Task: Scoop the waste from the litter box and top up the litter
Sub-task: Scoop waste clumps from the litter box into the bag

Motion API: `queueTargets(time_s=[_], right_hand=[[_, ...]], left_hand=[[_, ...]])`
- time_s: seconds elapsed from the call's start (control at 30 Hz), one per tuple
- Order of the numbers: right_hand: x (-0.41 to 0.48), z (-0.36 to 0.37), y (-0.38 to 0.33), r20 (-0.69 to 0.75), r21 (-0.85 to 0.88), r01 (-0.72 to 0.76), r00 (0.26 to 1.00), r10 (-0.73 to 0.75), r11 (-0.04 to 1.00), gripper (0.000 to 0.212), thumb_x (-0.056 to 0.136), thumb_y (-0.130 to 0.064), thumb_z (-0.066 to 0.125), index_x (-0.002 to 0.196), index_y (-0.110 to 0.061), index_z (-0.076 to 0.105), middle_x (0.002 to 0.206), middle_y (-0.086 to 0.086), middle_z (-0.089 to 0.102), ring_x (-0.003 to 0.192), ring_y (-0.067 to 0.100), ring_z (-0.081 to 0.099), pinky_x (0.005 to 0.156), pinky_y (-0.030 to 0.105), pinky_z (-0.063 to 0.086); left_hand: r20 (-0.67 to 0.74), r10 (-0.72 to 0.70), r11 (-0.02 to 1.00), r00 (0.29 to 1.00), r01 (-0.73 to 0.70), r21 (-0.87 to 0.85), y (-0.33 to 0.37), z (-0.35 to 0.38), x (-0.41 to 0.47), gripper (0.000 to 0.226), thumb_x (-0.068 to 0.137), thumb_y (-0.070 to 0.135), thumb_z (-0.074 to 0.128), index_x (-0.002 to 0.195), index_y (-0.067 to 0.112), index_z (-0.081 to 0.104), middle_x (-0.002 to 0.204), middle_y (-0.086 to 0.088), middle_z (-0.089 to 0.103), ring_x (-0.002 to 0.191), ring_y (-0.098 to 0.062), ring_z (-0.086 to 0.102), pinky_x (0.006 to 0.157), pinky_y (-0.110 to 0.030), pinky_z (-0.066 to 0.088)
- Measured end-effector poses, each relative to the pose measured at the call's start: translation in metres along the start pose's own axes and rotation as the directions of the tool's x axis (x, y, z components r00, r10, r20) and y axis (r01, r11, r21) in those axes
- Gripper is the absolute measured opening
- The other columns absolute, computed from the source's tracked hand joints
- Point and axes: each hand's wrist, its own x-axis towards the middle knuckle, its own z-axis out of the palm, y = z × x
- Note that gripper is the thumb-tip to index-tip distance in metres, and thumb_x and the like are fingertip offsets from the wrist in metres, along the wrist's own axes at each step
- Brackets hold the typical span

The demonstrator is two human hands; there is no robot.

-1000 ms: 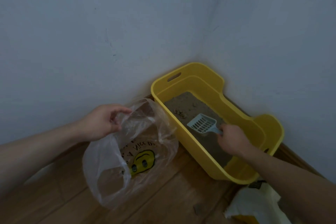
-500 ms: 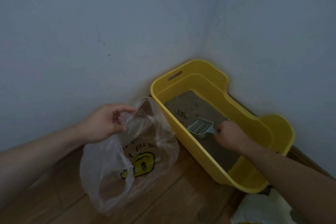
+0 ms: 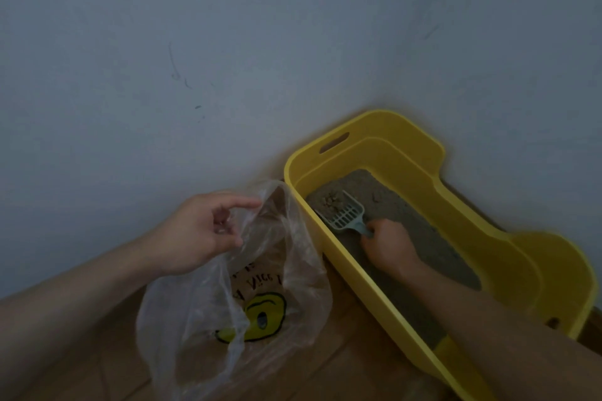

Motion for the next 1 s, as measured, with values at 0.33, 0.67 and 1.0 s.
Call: queueTargets(time_s=[0.33, 0.67, 1.0], right_hand=[[0.0, 0.023, 0.002, -0.071, 0.124, 0.022, 0.997, -0.014, 0.992, 0.031, 0.098, -0.012, 0.051, 0.127, -0.014, 0.059, 0.106, 0.005, 0.066, 0.083, 0.014, 0.062, 0.073, 0.032, 0.053], [-0.04, -0.012, 0.008, -0.112, 0.151, 0.062, 0.993, -0.045, 0.987, 0.018, 0.096, -0.012, 0.054, 0.104, -0.026, 0.063, 0.084, -0.007, 0.063, 0.073, 0.005, 0.062, 0.057, 0.019, 0.046], [-0.079, -0.038, 0.021, -0.15, 0.095, 0.064, 0.987, -0.05, 0.993, 0.017, 0.095, -0.014, 0.056, 0.105, -0.023, 0.067, 0.08, -0.007, 0.064, 0.069, 0.006, 0.062, 0.056, 0.022, 0.049]], left_hand=[[0.005, -0.025, 1.0, 1.0, 0.025, -0.006, -0.005, -0.005, 0.001, 0.063, 0.074, -0.017, 0.072, 0.114, 0.031, 0.063, 0.094, 0.021, 0.067, 0.069, -0.008, 0.063, 0.066, -0.018, 0.051], [-0.002, -0.052, 0.998, 0.999, 0.052, 0.043, -0.002, -0.01, 0.002, 0.062, 0.072, -0.012, 0.077, 0.111, 0.035, 0.065, 0.064, 0.001, 0.061, 0.062, -0.013, 0.057, 0.062, -0.019, 0.047], [0.045, -0.061, 0.994, 0.997, 0.056, 0.093, 0.006, -0.01, -0.004, 0.058, 0.074, -0.012, 0.075, 0.11, 0.032, 0.064, 0.059, 0.001, 0.057, 0.057, -0.011, 0.051, 0.059, -0.021, 0.043]])
